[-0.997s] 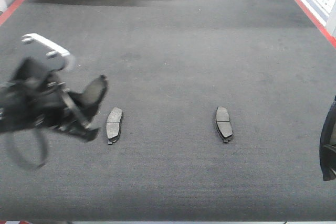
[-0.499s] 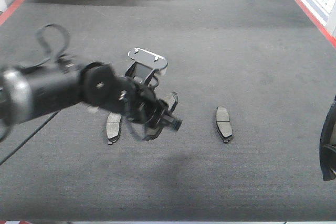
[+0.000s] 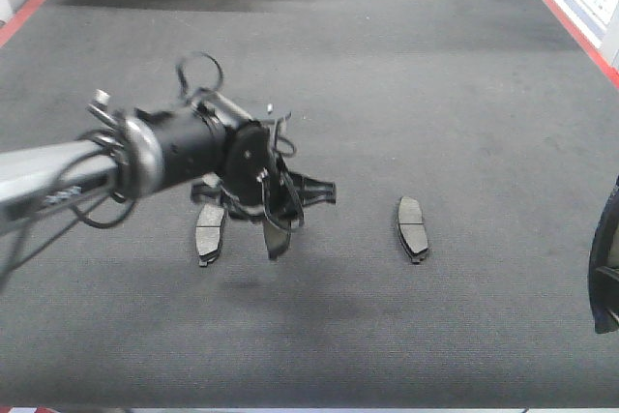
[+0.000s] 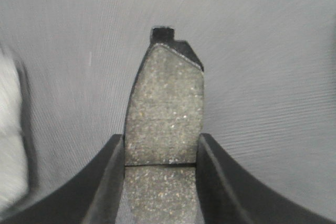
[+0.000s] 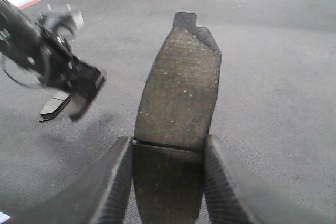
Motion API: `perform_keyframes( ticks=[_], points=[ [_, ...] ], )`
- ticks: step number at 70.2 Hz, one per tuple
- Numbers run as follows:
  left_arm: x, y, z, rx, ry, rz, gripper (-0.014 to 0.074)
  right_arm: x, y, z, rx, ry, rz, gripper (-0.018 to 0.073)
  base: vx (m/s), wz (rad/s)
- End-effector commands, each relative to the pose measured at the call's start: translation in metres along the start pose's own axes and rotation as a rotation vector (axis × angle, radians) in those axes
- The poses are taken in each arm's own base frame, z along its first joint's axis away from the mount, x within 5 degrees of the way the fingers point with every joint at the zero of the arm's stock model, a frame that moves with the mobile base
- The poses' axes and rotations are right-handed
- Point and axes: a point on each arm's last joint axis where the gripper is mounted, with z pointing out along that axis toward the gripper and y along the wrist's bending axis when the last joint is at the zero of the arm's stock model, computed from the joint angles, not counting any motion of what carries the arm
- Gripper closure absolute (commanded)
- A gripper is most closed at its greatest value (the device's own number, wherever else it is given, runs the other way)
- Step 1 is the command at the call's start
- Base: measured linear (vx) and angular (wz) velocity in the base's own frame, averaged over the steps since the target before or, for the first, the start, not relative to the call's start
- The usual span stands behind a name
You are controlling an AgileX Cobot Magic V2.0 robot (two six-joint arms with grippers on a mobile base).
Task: Move and align brake pads A on conveyor
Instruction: 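Swing the left gripper over the belt beside the nearer-left pad, then lower the held pad onto the belt and open the left gripper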
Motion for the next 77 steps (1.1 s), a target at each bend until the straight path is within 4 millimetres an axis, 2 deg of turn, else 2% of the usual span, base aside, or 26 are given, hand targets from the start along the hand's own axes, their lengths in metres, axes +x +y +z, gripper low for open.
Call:
perform_keyframes(
  ticks=[1, 10, 39, 77],
  points=[
    [-0.015, -0.005, -0.020, 0.048, -0.084, -0.089, 0.0382, -0.017, 0.001, -0.004, -0.008, -0.121, -0.014, 0.0562, 0.00, 0.00],
    [-0.014, -0.003, -0.007, 0.041, -0.071, -0.132, 0.0376, -0.017, 0.001, -0.004, -0.008, -0.121, -0.014, 0.0562, 0.00, 0.00],
    [-0.016, -0.006, 0.010, 0.067, -0.107, -0.120, 0.0368, -0.017, 0.001, -0.004, -0.008, -0.121, -0.014, 0.0562, 0.00, 0.00],
    [-0.020, -0.006, 0.011, 0.069, -0.155, -0.081, 0.0256, -0.017, 0.001, -0.004, -0.008, -0.121, -0.014, 0.0562, 0.00, 0.00]
  ],
)
